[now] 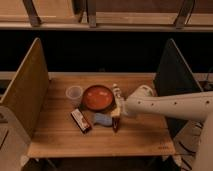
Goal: Drag the pepper across the table
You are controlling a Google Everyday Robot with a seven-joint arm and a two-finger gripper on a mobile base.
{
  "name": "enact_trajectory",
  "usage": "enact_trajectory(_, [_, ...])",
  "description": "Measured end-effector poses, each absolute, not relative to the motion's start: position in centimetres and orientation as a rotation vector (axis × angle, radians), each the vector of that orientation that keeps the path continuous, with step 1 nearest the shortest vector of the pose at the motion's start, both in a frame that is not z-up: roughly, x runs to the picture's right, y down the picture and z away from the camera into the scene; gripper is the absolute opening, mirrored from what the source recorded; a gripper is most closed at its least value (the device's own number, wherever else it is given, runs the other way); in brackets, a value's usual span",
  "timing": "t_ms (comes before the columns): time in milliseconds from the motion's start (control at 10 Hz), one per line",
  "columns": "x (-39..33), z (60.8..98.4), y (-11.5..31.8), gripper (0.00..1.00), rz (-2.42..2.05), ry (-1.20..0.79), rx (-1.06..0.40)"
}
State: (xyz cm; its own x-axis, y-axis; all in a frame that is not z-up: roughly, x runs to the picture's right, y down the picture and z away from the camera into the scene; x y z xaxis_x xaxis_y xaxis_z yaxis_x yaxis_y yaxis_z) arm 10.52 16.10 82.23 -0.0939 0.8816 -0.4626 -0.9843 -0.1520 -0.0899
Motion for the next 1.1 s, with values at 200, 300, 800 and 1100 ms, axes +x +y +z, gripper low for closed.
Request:
enact_trajectory(200, [10.7,83.4,16.7,0.80,1.654,0.321,-0.489])
enact_trajectory(300, [10.8,83.6,16.8,0.80,1.651,0.329,-0.490])
enact_trajectory(800, [10.8,83.8,17.1,0.80,1.647,0.337,-0.496])
enact_trajectory(1100, [9.6,85.0,18.7,0.80,1.609,0.381,-0.539])
